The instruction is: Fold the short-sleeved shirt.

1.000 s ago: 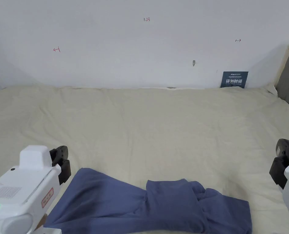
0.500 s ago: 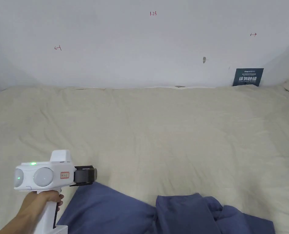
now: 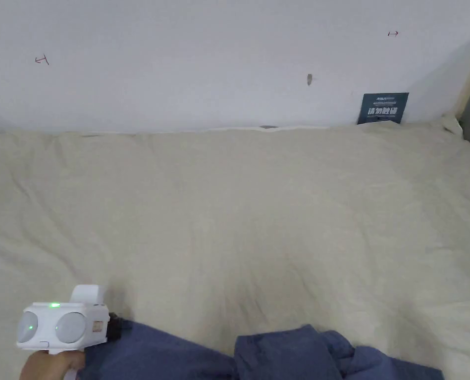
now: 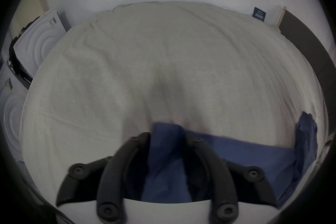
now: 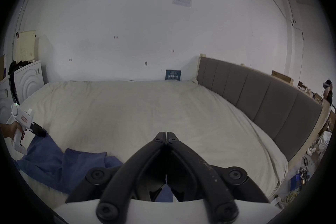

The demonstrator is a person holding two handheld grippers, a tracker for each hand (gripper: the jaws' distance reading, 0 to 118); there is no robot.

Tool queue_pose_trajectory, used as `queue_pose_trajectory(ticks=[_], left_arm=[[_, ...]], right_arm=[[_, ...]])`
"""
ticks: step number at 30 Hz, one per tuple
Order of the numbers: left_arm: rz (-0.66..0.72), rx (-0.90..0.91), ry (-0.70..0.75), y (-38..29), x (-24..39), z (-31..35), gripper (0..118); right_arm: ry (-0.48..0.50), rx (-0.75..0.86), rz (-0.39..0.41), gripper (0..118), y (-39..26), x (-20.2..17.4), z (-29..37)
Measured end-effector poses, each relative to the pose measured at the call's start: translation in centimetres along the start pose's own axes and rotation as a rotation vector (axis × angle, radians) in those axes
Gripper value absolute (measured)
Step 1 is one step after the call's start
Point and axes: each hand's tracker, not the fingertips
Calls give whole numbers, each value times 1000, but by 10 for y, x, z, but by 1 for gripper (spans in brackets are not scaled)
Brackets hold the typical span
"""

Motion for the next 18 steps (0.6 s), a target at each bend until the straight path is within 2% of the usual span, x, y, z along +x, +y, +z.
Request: queue_pose_trajectory(ticks=[1,4,5,7,8,9,11,15,17,18], left_arm=[[0,8,-11,0,0,2,2],[29,37,-17,-2,-3,9,2],[39,70,-25,-4,-4,15,2],[75,122,-49,-4,-6,31,2],[88,139,-63,-5,-7,38,2],[95,155,-79,-6,-8,47,2],[87,164,-85,-7,-3,67,2],[83,188,-94,-7,-2,87,2],[92,192,-93,-9,-2,92,2],[95,193,-91,-10,-2,93,2]], right_arm=[[1,-34,-17,1,-8,-1,-19],[5,-147,-81,5,-25,5,-34],[6,-189,-116,16,-30,4,-40],[25,-306,-164,73,-44,10,-53],[14,-345,-193,97,-51,12,-59],[10,-396,-211,115,-65,18,-73],[6,-452,-234,113,-83,22,-88],[10,-571,-155,108,-113,16,-116],[12,-594,-146,93,-129,11,-132],[15,-607,-147,77,-134,11,-137]])
